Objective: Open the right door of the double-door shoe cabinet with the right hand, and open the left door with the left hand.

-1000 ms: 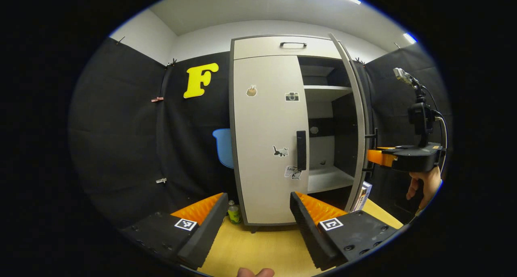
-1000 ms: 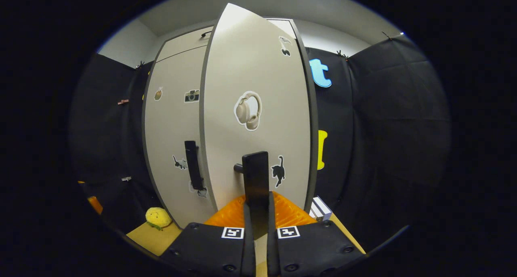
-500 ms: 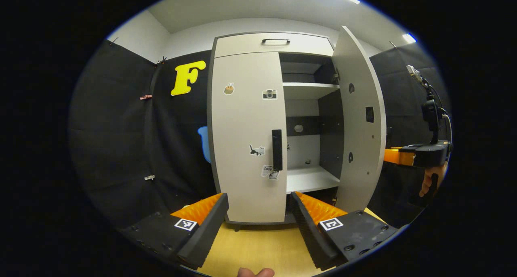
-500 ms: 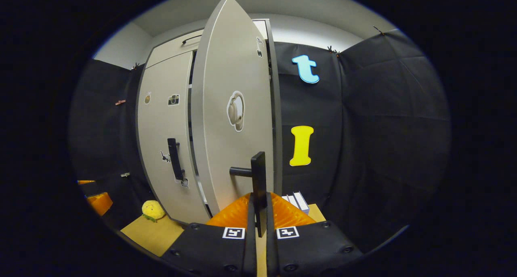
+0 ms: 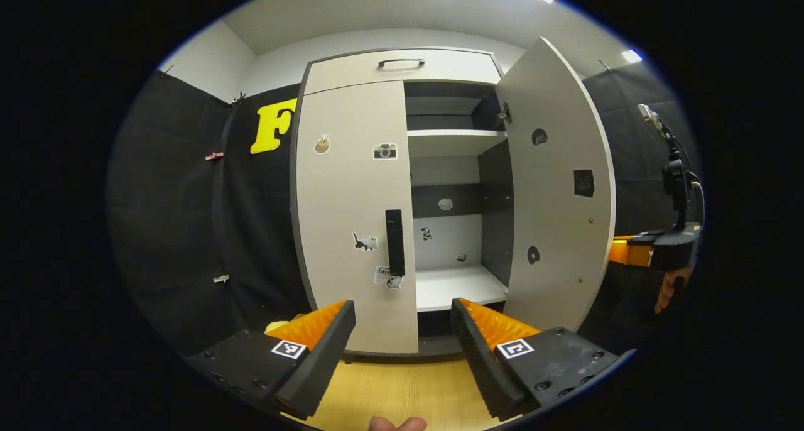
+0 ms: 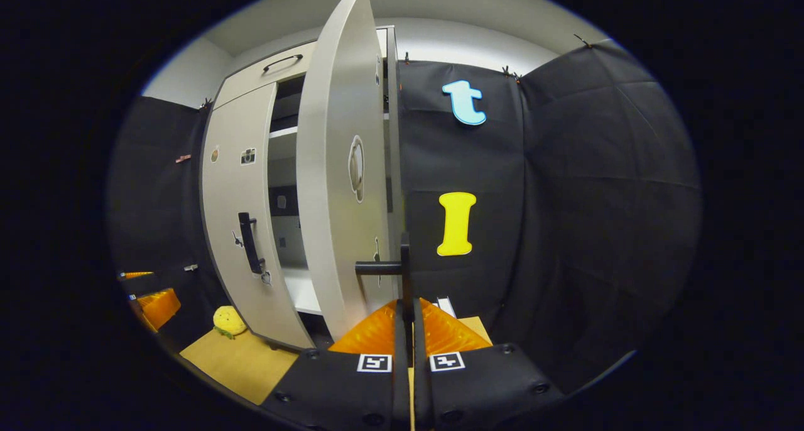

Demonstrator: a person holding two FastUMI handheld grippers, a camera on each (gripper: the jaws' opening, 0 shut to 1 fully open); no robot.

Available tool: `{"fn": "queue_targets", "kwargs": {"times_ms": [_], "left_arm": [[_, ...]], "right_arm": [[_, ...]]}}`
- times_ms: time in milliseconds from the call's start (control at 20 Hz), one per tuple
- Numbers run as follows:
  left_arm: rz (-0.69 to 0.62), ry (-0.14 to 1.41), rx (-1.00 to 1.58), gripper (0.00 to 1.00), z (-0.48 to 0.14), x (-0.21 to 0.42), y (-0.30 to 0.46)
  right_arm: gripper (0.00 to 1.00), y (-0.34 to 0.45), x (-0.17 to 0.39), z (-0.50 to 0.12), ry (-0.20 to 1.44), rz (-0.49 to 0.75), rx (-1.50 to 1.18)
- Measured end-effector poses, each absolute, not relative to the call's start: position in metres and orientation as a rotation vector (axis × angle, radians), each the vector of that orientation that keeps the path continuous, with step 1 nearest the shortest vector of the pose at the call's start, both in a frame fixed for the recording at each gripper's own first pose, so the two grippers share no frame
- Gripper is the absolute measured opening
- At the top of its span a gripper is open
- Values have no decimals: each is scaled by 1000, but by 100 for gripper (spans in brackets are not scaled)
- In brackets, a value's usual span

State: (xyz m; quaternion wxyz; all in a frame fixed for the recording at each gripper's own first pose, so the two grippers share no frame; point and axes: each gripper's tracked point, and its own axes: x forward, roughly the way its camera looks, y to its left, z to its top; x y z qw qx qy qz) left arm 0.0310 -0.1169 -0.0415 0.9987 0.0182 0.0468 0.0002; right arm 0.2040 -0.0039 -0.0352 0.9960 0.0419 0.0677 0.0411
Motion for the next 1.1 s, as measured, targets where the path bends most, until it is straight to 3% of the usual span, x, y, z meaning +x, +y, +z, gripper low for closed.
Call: {"fn": "queue_targets", "kwargs": {"times_ms": [600,700,800,850,1000,1100], "left_arm": [[17,71,51,94,-30,63,-119],[18,66,49,94,-28,71,-117],[15,59,59,94,-25,80,-116],[13,54,64,94,-23,85,-115],[7,48,53,94,-20,103,-113],[7,40,55,94,-18,119,-110]], "right_arm": [[8,-9,199,-33,130,67,87],[12,-10,196,-28,111,69,84],[26,-11,192,-26,104,59,94],[44,-9,191,-24,100,61,104],[49,-8,185,-26,107,47,114],[66,-4,181,-26,111,62,113]]}}
